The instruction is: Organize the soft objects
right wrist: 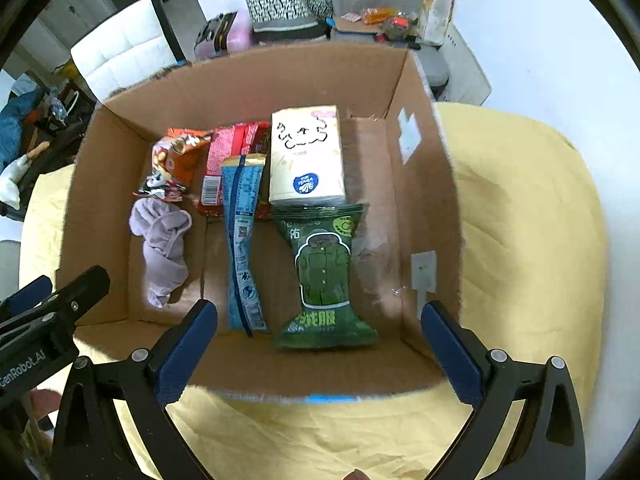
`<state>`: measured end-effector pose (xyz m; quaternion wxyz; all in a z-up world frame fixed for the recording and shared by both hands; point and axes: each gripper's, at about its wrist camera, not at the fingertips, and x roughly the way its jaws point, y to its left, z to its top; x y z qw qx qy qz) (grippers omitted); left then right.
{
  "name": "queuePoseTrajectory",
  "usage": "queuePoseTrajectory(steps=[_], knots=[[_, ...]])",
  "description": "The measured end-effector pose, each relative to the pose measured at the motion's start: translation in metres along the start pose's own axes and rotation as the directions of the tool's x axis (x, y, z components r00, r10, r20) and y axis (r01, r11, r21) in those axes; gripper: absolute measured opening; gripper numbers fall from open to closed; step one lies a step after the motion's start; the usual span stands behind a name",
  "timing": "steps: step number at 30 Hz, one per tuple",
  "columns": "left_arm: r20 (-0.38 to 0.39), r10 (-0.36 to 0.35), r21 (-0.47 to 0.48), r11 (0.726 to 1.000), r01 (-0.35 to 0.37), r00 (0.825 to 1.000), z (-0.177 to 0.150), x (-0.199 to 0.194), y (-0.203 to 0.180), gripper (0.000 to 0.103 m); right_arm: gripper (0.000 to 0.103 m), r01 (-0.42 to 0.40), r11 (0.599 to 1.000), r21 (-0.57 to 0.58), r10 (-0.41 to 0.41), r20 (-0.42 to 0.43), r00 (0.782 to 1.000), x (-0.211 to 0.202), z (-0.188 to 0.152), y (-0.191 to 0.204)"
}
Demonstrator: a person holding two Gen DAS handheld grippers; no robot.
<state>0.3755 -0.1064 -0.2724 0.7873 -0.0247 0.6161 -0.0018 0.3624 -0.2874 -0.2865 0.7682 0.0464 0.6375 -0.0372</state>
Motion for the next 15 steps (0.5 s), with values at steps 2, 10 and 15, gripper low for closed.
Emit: queuePoseTrajectory(steps=[2,10,15], knots=[[0.029,0.007,0.011,1.000,-0.008,1.000,-0.006,-0.016,-0.001,0.102,0.103,0.001,1.000,-0.002,0.000,0.026,1.000,-0.018,-0.008,-0.001],[0.175,-0.012,0.031,0.999,0.006,0.985,-0.052,-0.117,-0.001,0.102,0.103,-0.012,1.000,-0.011,0.014,0.161,0.987,-0.113,-0.058,-0.010],[0.261,-0.028,0.086,0.996,0.005,0.965,-0.086,-0.183,-0.008,0.102,0.103,-0.036,0.999,-0.016,0.039,0.245,0.969,-0.176,-0.095,-0.015]])
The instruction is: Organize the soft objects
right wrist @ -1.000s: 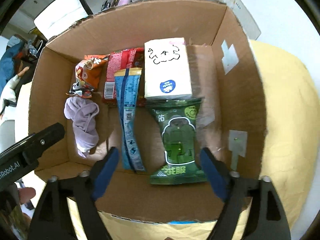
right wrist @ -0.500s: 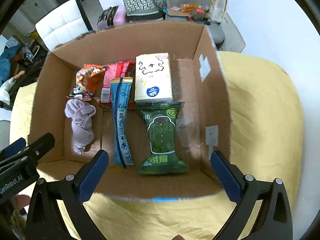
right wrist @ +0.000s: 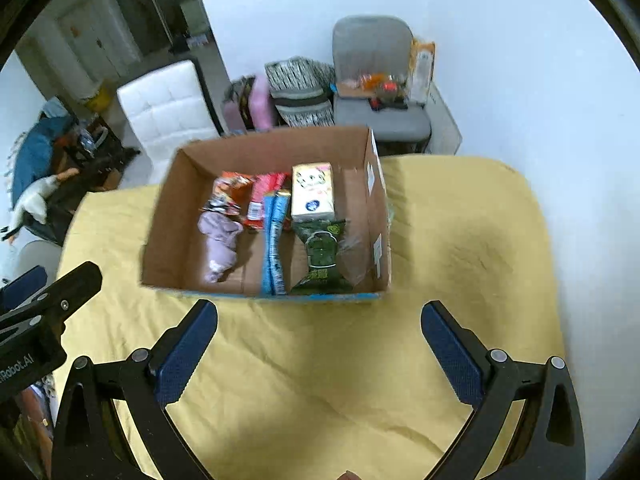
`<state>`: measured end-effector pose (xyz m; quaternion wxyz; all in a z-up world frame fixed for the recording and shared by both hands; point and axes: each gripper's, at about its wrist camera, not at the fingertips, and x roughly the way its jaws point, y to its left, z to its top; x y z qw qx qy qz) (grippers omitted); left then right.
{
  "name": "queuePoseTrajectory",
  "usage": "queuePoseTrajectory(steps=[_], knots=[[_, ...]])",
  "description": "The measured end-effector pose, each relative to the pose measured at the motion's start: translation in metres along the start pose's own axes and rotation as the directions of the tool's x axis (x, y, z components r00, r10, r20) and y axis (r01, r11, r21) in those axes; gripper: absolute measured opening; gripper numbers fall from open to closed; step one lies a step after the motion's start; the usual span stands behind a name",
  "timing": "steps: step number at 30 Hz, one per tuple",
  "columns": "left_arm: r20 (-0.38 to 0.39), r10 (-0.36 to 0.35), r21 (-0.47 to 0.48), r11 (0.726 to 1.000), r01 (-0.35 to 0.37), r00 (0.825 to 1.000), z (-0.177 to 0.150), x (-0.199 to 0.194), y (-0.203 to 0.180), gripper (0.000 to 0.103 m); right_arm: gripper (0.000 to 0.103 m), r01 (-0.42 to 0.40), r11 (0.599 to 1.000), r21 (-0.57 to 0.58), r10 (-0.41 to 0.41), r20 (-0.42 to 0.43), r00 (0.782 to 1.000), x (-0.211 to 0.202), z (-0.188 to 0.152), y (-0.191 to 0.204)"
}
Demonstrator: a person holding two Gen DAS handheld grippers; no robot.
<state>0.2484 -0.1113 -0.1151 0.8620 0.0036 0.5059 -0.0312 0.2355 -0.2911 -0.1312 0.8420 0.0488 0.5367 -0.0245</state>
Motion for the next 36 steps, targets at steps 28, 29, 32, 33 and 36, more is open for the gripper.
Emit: queuePoseTrajectory(steps=[28,29,32,33,36], knots=[[0.205,0.043,-0.019,0.999,-0.040,0.978,-0.047,-0.184,0.021,0.102,0.103,-0.017,1.000,-0.021,0.022,0.262,0.965,-0.239,-0.072,0.000],[0.207,0.042,-0.019,0.999,-0.039,0.977,-0.047,-0.185,0.021,0.102,0.103,-0.016,1.000,-0.020,0.021,0.262,0.965,-0.241,-0.073,0.000],[0.221,0.046,-0.027,0.999,-0.041,0.974,-0.048,-0.186,0.021,0.102,0.103,-0.005,1.000,-0.021,0.011,0.272,0.962,-0.243,-0.074,-0.001],[0.225,0.049,-0.028,0.999,-0.044,0.973,-0.048,-0.187,0.020,0.102,0.103,-0.003,1.000,-0.018,0.008,0.276,0.961,-0.245,-0.074,-0.002],[0.230,0.055,-0.033,0.998,-0.049,0.972,-0.049,-0.187,0.019,0.102,0.103,0.011,1.000,-0.009,-0.007,0.290,0.957,-0.248,-0.074,-0.004]])
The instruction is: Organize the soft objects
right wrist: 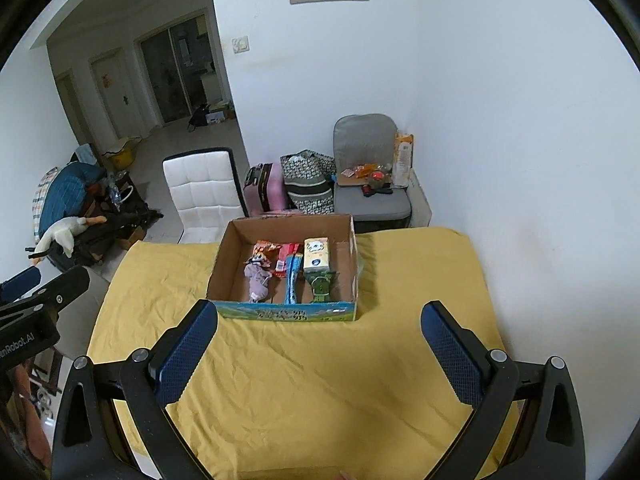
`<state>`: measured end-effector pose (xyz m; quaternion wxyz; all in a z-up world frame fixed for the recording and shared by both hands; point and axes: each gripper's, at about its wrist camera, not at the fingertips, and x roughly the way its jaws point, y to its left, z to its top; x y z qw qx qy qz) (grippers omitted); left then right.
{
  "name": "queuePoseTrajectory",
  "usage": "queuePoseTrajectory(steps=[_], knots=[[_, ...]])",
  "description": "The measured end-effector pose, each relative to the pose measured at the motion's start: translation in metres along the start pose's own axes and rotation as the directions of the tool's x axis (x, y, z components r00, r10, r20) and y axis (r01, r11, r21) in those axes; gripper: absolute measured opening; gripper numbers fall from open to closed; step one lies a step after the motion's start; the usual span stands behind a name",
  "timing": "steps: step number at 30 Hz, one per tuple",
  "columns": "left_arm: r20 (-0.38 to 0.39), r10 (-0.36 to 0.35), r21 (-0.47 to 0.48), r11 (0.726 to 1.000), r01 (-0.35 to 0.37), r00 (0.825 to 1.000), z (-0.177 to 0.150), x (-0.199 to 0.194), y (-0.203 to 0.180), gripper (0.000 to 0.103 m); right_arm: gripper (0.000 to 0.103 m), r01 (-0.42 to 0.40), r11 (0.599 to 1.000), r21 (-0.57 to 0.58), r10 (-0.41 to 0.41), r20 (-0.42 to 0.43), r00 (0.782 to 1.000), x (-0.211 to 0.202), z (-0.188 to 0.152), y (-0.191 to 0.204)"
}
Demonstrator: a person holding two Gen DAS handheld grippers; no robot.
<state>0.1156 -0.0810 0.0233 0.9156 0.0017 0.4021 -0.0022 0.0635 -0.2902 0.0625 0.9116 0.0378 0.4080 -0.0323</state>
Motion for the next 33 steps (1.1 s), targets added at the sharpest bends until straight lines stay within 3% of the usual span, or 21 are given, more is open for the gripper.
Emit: queuePoseTrajectory(steps=[33], knots=[[0.000,-0.005,-0.008,1.000,0.005,1.000,-0.006,-0.003,-0.004,0.102,0.103,-0.001,1.000,0.004,0.001,0.025,1.000,-0.008,0.011,0.000]])
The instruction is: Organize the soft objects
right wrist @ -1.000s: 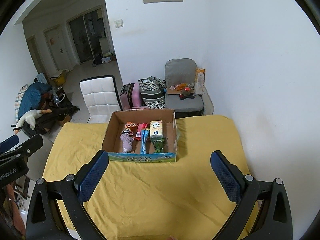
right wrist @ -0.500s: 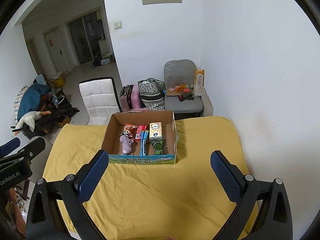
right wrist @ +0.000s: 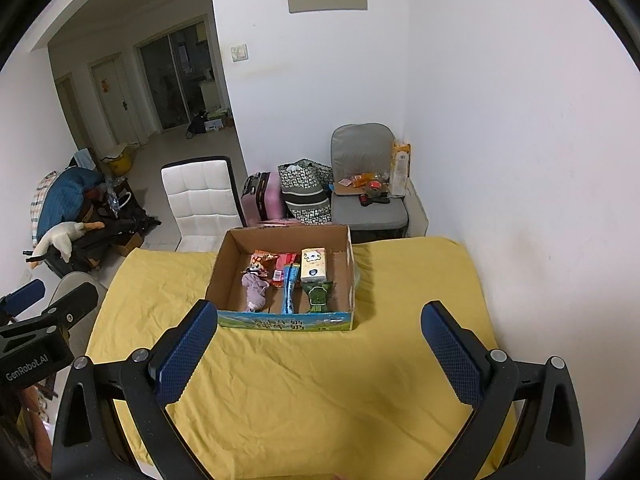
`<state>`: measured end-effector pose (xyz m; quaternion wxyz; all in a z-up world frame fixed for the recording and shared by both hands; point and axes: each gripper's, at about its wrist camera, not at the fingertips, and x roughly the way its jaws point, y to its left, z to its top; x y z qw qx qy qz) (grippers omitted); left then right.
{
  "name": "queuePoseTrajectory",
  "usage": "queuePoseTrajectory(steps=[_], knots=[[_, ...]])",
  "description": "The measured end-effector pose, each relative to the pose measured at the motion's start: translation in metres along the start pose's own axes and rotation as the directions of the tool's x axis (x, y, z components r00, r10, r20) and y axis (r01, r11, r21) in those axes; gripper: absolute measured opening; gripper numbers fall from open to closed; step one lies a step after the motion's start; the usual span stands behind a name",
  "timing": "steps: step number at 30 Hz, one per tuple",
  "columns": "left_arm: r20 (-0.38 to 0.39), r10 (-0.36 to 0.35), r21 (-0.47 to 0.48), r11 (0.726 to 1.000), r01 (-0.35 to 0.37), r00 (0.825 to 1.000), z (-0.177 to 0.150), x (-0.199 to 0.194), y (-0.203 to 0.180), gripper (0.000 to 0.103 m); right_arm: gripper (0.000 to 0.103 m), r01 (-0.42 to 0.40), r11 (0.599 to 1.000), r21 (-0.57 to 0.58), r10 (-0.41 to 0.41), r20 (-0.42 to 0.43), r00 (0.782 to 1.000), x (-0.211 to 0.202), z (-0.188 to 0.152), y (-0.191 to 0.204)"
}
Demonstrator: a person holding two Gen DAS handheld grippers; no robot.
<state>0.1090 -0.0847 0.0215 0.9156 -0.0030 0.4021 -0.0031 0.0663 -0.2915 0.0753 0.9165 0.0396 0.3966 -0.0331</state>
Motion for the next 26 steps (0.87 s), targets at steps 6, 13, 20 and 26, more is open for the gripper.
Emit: queuePoseTrajectory(steps=[6,13,20,26], knots=[[-0.002,0.001,0.003,1.000,-0.001,1.000,-0.0012,-0.0005,0.0012,0.102,0.103,-0.011,1.000,0.004,0.011,0.001,1.000,0.0004,-0.0001,0.0003],[-0.006,0.002,-0.002,1.000,-0.002,1.000,-0.0018,-0.0017,0.0040,0.102,0.103,-0.015,1.000,0.001,0.015,-0.007,1.000,0.0017,-0.0021,0.0024],[-0.009,-0.001,0.000,1.000,0.001,1.000,-0.0005,0.0005,0.0045,0.102,0.103,-0.015,1.000,0.000,0.015,-0.005,1.000,0.0022,-0.0025,0.0036],[-0.013,-0.001,-0.009,1.000,0.001,1.000,-0.0025,0.0000,0.0073,0.102,0.103,-0.013,1.000,0.000,0.013,-0.004,1.000,0.0017,-0.0032,0.0031]])
